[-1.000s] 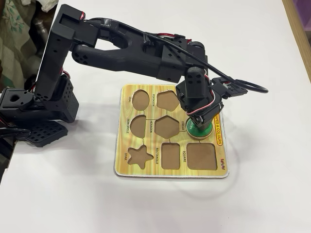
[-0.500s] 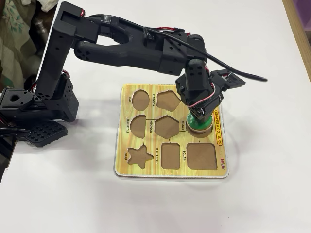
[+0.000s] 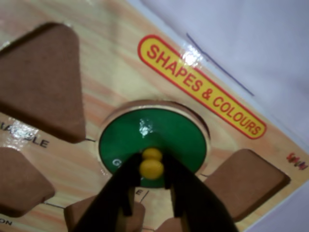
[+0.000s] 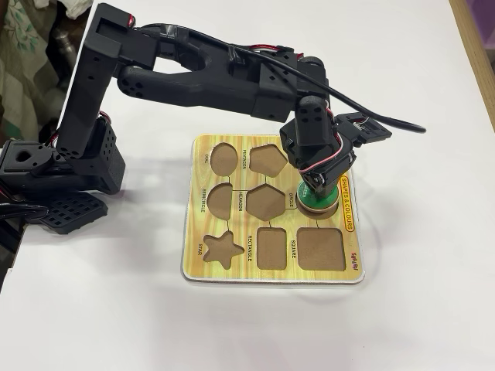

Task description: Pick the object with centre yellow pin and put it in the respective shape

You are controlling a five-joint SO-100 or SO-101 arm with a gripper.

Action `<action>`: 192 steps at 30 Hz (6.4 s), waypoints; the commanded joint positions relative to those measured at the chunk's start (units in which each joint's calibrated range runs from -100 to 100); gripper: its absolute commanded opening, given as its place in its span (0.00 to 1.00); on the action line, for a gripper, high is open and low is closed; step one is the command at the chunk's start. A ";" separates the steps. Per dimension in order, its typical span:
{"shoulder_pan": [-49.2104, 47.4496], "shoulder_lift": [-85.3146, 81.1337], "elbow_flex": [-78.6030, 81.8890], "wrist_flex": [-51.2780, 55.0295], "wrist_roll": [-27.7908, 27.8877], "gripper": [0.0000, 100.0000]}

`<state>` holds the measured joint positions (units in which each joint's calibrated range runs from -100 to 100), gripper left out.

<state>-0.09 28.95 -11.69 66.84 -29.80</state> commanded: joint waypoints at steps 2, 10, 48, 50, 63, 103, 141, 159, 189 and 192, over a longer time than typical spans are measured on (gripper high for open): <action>0.87 -1.00 -2.61 -0.81 -0.12 0.04; 0.87 -1.00 -2.52 -0.81 -0.12 0.04; 2.63 -1.17 -2.34 -0.81 -0.12 0.04; 2.63 -1.17 -2.34 -0.81 -0.12 0.04; 1.36 -0.75 -2.34 -0.81 -0.12 0.04; -2.05 -1.42 -2.25 -0.03 -0.12 0.16; -0.20 -63.93 44.96 -0.81 -20.52 0.15; 0.00 -101.25 75.54 -0.81 -29.41 0.15; 3.41 -127.36 110.25 1.10 -28.52 0.15; 3.71 -127.36 110.25 1.53 -25.22 0.15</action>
<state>2.99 -98.45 98.29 67.78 -58.24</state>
